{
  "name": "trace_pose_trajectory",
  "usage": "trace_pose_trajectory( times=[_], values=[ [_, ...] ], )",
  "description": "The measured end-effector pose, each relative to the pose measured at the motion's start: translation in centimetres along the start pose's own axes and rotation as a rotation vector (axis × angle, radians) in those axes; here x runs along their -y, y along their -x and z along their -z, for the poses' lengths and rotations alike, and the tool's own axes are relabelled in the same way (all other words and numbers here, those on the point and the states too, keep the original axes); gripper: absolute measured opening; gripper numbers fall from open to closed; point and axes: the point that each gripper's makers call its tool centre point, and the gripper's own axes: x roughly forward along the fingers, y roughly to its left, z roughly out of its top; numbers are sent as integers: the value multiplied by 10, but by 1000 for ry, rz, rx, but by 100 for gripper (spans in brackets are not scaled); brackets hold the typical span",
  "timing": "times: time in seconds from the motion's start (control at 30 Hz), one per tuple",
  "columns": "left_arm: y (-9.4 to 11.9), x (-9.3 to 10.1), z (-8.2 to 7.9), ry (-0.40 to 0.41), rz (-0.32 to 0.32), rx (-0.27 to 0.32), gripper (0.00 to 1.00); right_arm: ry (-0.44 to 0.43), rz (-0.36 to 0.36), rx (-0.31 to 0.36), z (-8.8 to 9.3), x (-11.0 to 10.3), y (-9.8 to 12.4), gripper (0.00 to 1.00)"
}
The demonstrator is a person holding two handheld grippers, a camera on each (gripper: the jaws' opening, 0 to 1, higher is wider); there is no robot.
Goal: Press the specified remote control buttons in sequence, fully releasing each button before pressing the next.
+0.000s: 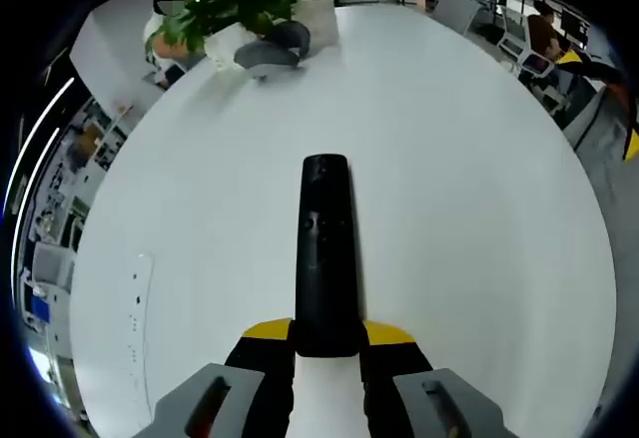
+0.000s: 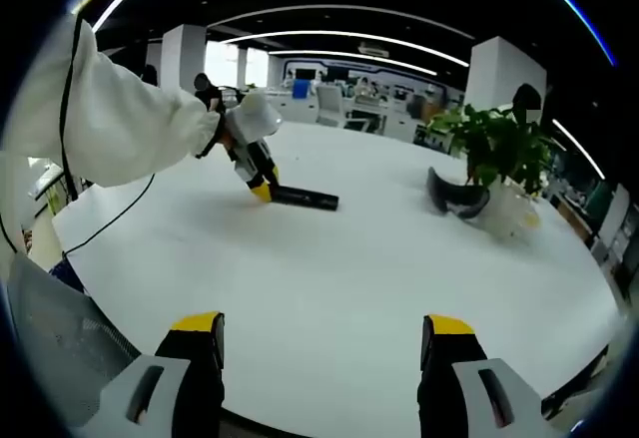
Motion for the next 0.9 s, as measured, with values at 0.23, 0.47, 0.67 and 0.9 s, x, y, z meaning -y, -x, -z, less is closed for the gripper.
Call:
trace_pose_trajectory(
  times=[0.23,0.47,0.67,0.9],
  values=[
    [5,7,-3,39,70,-8,24,10,-5,1,-1,-2,0,80],
    [8,-8,-1,91,-29,-3,43,12,-11,20,-3,-2,2,80],
    [10,-25,10,230,-109,-43,78,10,-8,45,-7,-1,4,80],
    [40,-14,6,443,-172,111,98,12,-18,76,-12,-3,6,83]
  ],
)
